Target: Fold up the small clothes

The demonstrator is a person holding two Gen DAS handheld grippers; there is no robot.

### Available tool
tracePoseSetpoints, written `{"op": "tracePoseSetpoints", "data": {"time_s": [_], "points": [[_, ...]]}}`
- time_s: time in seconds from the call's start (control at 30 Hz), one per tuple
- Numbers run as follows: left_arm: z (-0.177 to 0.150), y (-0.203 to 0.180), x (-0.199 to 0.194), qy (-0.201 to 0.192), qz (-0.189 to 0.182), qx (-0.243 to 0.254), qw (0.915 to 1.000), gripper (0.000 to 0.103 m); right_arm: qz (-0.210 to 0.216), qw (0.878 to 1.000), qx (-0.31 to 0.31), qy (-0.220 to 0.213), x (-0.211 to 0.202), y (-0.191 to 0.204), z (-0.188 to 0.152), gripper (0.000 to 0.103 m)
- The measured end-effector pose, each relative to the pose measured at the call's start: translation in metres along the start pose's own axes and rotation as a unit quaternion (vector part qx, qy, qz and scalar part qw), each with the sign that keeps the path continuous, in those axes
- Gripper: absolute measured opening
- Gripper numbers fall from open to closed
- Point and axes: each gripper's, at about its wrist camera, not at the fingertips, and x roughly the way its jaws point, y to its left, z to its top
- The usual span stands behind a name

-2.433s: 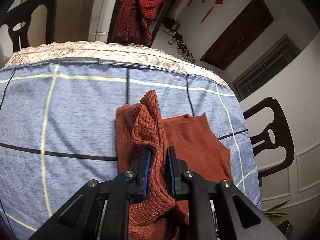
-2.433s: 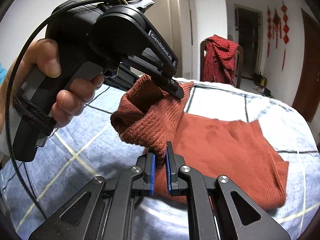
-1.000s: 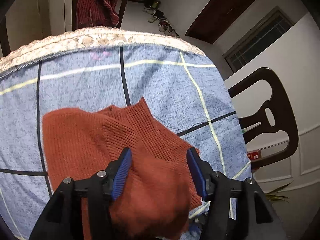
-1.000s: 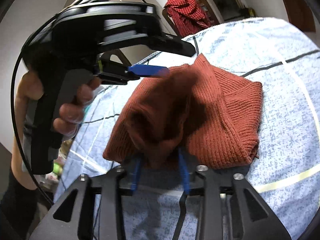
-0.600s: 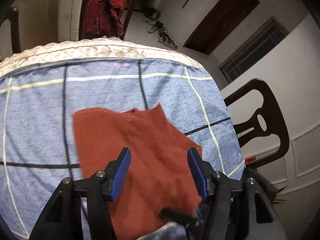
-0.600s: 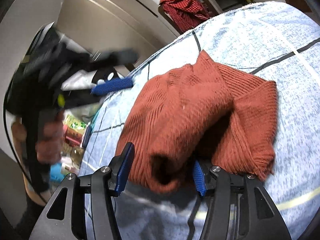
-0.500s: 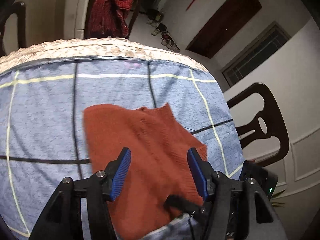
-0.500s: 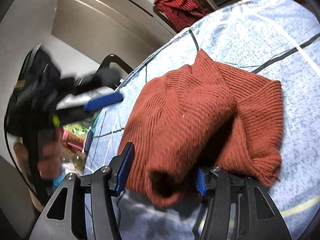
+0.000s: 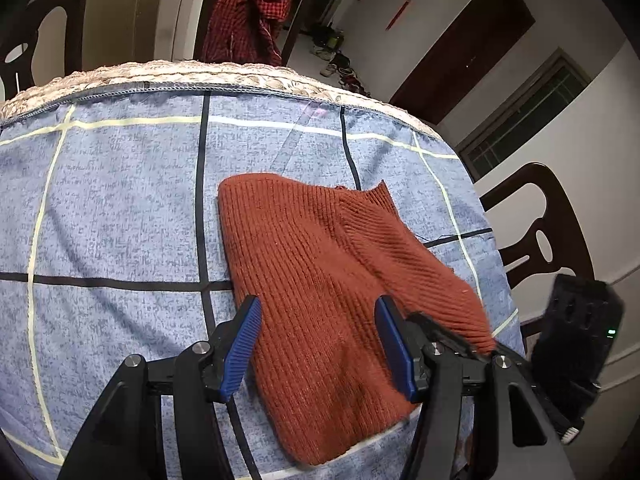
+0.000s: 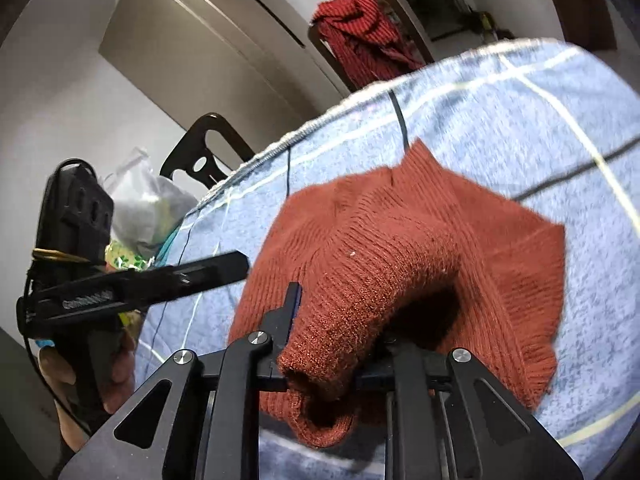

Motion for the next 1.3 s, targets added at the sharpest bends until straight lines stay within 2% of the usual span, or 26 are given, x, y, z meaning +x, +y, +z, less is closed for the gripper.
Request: {"op": "tracePoseSetpoints", "data": {"time_s": [0.17, 0.33, 0.67, 0.77, 0.9, 1.03, 1.13, 1.23, 1.3], "points": [[-0.004, -0.005, 0.002, -0.010, 0.000, 0.003, 1.0000, 0.061, -0.025, 0.998, -0.041, -0.037, -0.018, 0.010, 0.010, 0.019], [-0.006, -0.016, 0.010, -0.011, 0.001, 0.006, 0.9999, 0.061, -0.047, 0.997, -0.050, -0.047, -0.024, 0.001, 0.014, 0.019], [-0.018, -0.032, 0.035, 0.002, 0.058, 0.046, 0.9972, 0.061, -0.069, 0.998, -0.009, 0.008, -0.009, -0.044, -0.005, 0.021], [-0.019, -0.032, 0.035, 0.003, 0.066, 0.053, 0.9964, 0.061, -0.064, 0.998, 0.008, 0.013, -0.010, -0.053, -0.009, 0.023], [-0.024, -0.033, 0.036, 0.004, 0.081, 0.069, 0.9943, 0.062, -0.073, 0.997, -0.008, 0.001, -0.020, -0.055, -0.010, 0.028], [-0.027, -0.028, 0.037, 0.000, 0.075, 0.055, 0.9957, 0.062, -0.120, 0.992, -0.034, -0.016, -0.029, -0.049, -0.010, 0.041], [-0.029, -0.027, 0.036, -0.003, 0.074, 0.054, 0.9958, 0.062, -0.138, 0.989, -0.043, -0.021, -0.031, -0.050, -0.008, 0.041], [-0.031, -0.029, 0.032, -0.008, 0.079, 0.062, 0.9949, 0.062, -0.188, 0.981, -0.044, -0.035, -0.035, -0.053, -0.007, 0.041], [-0.034, -0.034, 0.028, -0.017, 0.093, 0.075, 0.9927, 0.062, -0.192, 0.980, -0.044, -0.041, -0.039, -0.053, -0.007, 0.041]]}}
